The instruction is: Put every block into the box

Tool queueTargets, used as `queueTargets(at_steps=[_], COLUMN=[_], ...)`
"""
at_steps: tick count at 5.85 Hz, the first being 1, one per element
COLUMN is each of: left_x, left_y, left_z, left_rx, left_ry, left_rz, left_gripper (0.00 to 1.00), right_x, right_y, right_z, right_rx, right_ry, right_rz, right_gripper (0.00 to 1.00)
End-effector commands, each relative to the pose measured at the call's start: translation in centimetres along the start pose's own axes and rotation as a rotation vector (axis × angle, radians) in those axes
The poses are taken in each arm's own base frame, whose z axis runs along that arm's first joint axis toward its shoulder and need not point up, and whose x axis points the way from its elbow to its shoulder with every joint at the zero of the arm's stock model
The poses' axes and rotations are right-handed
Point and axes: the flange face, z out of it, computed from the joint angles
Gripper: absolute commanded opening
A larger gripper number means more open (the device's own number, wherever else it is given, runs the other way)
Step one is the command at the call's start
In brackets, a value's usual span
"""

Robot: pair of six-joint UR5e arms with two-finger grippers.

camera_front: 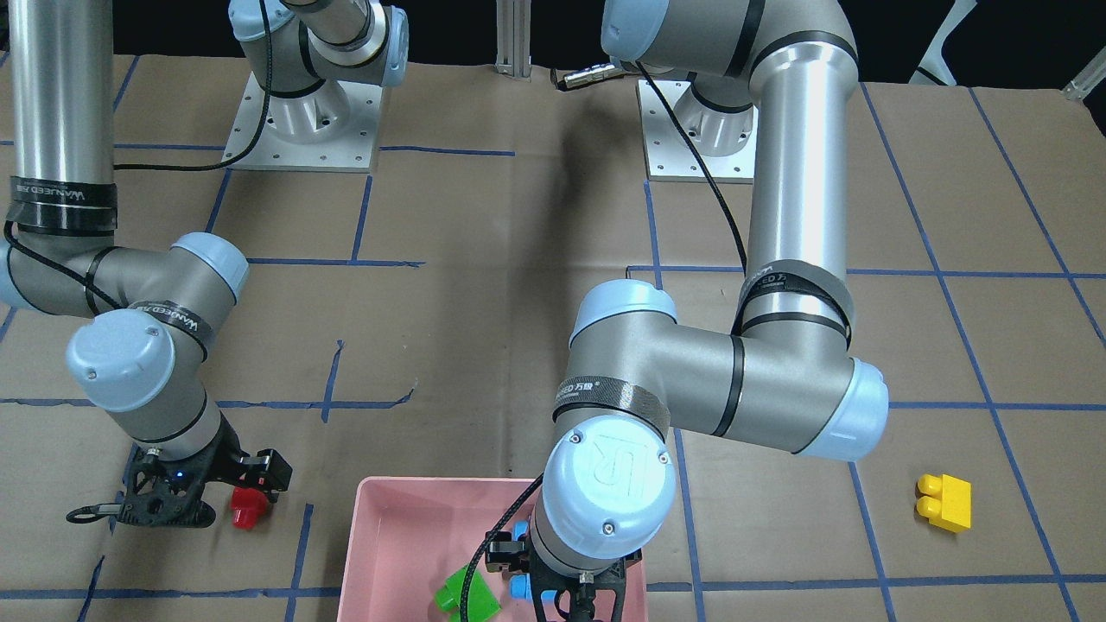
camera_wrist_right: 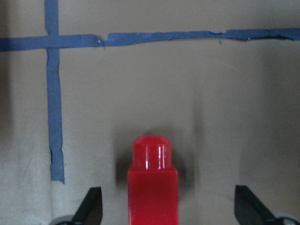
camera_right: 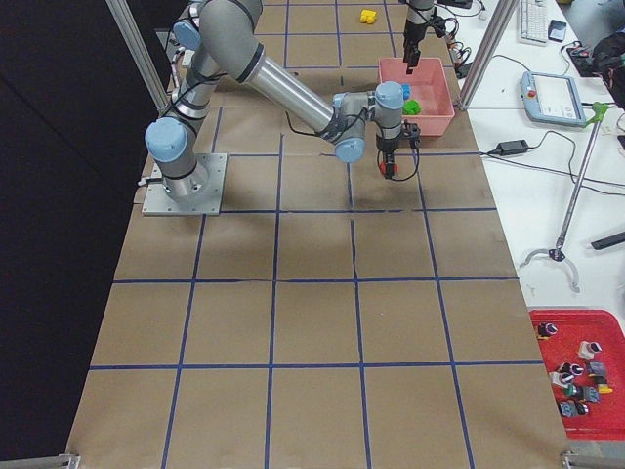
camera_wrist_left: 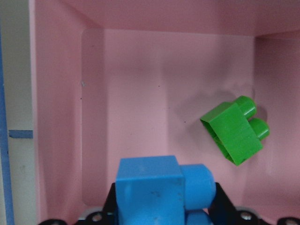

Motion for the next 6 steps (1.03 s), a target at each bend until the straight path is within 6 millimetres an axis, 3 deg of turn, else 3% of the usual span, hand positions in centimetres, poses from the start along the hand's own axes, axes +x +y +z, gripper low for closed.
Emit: queueTargets(at_steps=[1, 2, 3, 4, 5, 6], left_x=[-3.0, -10.8, -19.3, -25.9, -30.8, -37.7], left_y=[-0.8, -1.8, -2.3, -1.4, 1.1, 4.1], left_z=[-3.8, -8.0, -9.9, -11.1, -12.1, -11.6], left_rx=[0.05, 0.076, 0.064, 0.052, 0.026, -0.015], left_ry=[0.011, 0.002, -0.008, -0.022, -0.027, -0.019], left_rz=[-0.027, -0.099, -0.132, -0.082, -0.04, 0.001], left_gripper=[0.99, 0.99, 0.99, 0.99, 0.99, 0.99], right_x=[-0.7, -0.6, -0.6, -0.6, -0.4, -0.2], right_y=[0.5, 0.7, 0.8, 0.5, -0.9, -3.7], right_z=[0.3, 0.3, 0.3, -0.4, -3.2, -9.5], right_rx=[-0.016, -0.035, -0.052, -0.041, -0.006, 0.0], right_ry=[0.003, 0.006, 0.01, 0.01, 0.013, 0.01], right_rz=[0.017, 0.016, 0.015, 0.01, 0.0, -0.006], right_gripper=[0.74, 0.28, 0.06, 0.04, 0.03, 0.03])
